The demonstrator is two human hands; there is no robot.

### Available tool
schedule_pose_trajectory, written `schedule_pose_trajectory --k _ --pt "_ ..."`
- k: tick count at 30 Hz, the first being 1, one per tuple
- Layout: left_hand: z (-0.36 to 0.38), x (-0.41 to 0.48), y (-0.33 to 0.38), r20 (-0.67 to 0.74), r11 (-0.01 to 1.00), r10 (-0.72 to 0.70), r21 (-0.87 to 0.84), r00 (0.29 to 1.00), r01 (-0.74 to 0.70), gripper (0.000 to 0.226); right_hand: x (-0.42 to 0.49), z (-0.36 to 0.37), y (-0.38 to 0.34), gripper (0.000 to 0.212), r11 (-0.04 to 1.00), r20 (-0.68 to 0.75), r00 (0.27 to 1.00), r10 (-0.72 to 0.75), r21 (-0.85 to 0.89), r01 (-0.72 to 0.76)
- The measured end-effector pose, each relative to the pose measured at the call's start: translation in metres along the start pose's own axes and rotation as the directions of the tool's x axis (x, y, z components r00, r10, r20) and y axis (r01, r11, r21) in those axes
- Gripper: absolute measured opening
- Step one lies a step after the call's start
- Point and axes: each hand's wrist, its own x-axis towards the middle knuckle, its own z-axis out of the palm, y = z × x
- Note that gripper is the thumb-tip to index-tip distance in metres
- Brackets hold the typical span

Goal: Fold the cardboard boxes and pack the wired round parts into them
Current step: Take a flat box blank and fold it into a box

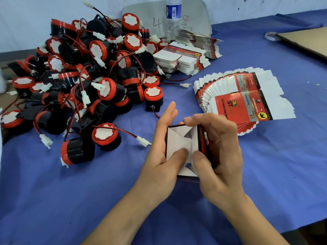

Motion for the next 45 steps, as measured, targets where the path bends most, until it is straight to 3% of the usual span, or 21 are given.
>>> schedule_pose_trajectory --k 3,6,9,13,17,22,33,45 --pt "-0.002 0.005 0.002 0.014 0.972 -0.172 -0.162 0.985 0.172 0.08 -0.002 -0.002 0.002 0.054 0.999 0.006 0.999 -0.038 0.015 0.038" --pt "-0.006 0.011 0.0 0.082 0.851 -0.388 -0.351 0.918 0.391 0.079 -0.005 -0.001 0.005 0.059 0.995 -0.007 0.995 -0.095 0.025 0.095" --pt "-0.007 0.013 -0.001 0.174 0.764 -0.457 -0.426 0.872 0.485 0.072 -0.009 -0.003 0.009 0.057 0.997 -0.048 0.996 -0.075 0.022 0.077" --pt "-0.009 0.013 0.001 0.191 0.709 -0.46 -0.51 0.867 0.488 0.062 -0.011 -0.008 0.013 0.049 0.999 -0.109 0.993 0.036 0.007 -0.036" --pt "-0.011 0.012 0.003 0.198 0.68 -0.429 -0.571 0.881 0.46 0.054 -0.01 -0.009 0.012 0.04 0.976 -0.072 0.975 0.21 0.075 -0.205" --pt "-0.008 0.012 0.003 0.155 0.764 -0.375 -0.508 0.914 0.399 0.058 -0.009 -0.008 0.009 0.05 0.931 0.026 0.942 0.333 0.149 -0.333" --pt "-0.013 0.012 0.0 0.198 0.785 -0.342 -0.477 0.919 0.395 0.043 -0.007 -0.006 0.005 0.039 0.94 0.132 0.957 0.26 0.191 -0.282" --pt "-0.012 0.012 0.001 0.288 0.716 -0.288 -0.569 0.913 0.405 0.061 -0.004 -0.007 0.003 0.038 0.938 0.201 0.956 0.216 0.228 -0.26"
